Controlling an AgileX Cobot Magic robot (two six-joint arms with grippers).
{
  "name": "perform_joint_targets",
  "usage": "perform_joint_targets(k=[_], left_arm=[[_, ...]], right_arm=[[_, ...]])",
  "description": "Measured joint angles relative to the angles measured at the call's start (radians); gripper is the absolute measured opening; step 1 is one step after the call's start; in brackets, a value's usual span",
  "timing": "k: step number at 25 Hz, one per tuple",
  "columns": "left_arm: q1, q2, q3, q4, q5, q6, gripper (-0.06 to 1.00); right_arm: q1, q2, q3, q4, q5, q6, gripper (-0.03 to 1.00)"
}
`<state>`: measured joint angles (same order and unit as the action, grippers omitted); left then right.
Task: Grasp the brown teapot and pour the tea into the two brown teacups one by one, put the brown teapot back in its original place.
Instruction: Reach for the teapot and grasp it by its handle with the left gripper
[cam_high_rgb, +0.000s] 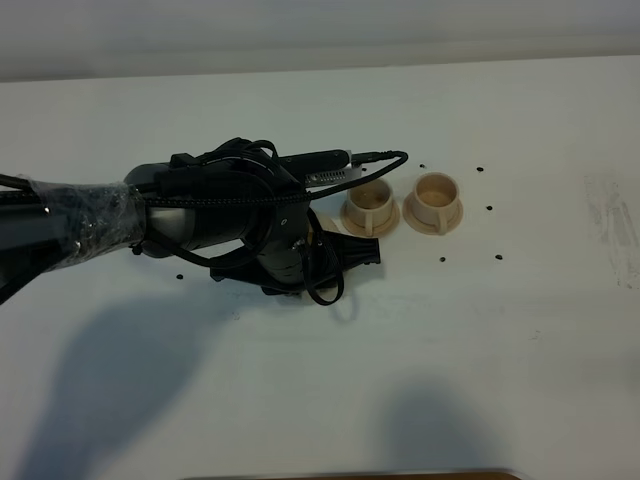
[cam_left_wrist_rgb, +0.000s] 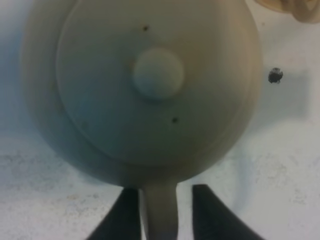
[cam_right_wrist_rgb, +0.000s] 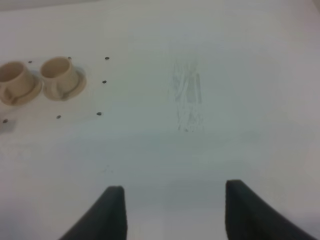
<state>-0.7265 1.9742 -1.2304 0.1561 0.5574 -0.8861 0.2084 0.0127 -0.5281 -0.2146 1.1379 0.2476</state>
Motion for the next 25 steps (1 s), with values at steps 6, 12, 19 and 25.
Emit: perform_joint_targets(k=[6,12,19,25], left_arm=[[0.000,0.000,-0.001,0.012,0.021,0.000,0.16],[0.000,0.000,-0.001,0.015,0.028,0.027,0.16],[0.000,-0.006,-0.001,0.022,0.047,0.054,0.16],[0.000,-0.026,-0.013,0.042,0.109,0.093,0.16]], right_arm=[[0.000,0.000,0.000,0.000,0.000,0.000,0.43],[0.000,0.000,0.000,0.000,0.000,0.000,0.43],[0.000,0.000,0.000,0.000,0.000,0.000,0.43],[0.000,0.000,0.000,0.000,0.000,0.000,0.43]])
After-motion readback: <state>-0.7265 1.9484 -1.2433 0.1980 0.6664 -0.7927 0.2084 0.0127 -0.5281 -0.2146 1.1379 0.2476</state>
